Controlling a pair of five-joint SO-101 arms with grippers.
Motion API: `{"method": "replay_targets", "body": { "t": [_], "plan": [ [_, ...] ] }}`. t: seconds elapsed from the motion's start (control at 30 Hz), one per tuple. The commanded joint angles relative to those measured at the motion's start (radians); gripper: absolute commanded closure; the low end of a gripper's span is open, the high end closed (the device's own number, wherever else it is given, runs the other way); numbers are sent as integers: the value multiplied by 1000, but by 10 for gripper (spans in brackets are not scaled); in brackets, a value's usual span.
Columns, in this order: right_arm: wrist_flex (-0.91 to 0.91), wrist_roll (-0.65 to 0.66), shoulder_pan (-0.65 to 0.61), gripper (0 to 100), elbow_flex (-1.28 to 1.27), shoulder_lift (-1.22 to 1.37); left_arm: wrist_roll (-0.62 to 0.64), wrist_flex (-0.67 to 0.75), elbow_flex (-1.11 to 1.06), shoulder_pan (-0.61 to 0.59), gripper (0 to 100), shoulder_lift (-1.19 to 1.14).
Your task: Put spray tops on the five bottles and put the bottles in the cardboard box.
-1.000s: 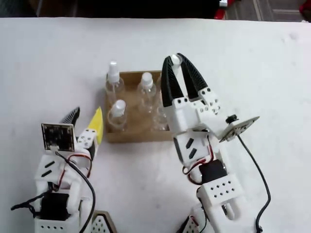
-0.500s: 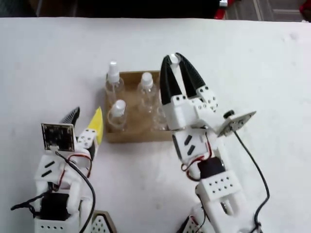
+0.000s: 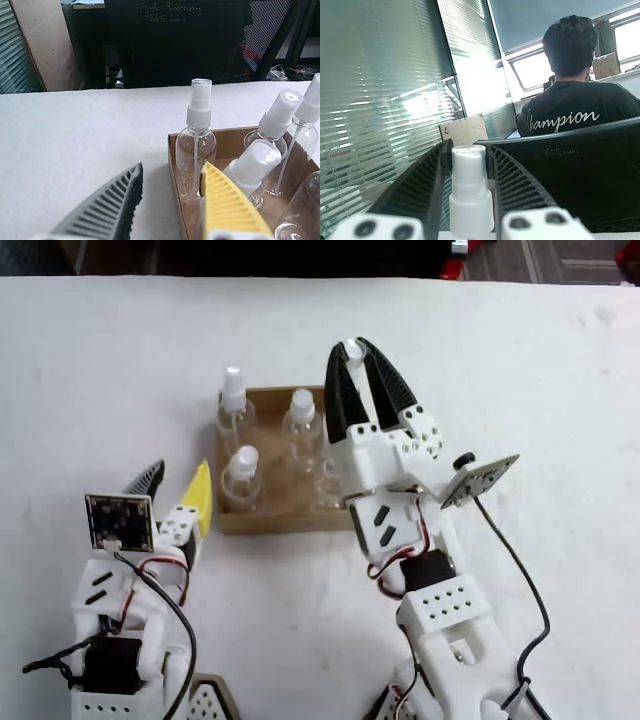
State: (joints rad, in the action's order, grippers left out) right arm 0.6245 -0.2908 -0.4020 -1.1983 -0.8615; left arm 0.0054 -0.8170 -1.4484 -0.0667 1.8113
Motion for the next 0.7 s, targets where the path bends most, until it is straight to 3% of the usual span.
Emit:
{"method": "replay_targets", "body": {
  "t": [0.0, 0.67],
  "plan": [
    [18, -8, 13, 984, 26, -1, 12, 31, 6, 18, 823, 8],
    [24, 0, 16, 984, -255, -8, 11, 31, 6, 18, 823, 8]
  ]
}}
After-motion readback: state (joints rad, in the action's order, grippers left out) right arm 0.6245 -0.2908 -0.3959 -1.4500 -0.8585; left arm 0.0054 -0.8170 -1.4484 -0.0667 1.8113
